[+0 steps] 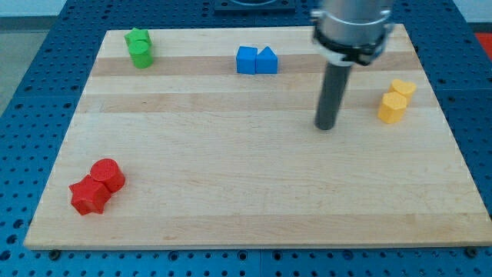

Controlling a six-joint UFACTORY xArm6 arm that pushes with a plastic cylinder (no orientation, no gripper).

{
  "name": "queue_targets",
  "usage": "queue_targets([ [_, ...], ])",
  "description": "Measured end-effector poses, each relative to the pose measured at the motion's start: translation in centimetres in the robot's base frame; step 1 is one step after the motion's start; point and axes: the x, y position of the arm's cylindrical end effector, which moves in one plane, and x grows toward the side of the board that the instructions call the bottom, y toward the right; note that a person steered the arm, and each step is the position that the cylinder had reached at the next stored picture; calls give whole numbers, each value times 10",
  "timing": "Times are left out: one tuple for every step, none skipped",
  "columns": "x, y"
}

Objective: Slide the blue triangle a bit up

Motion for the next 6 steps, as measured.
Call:
queue_targets([
  [-4,-44],
  [-33,-51],
  [-66,-51],
  [-90,-51],
  [-116,-51],
  [-139,-55],
])
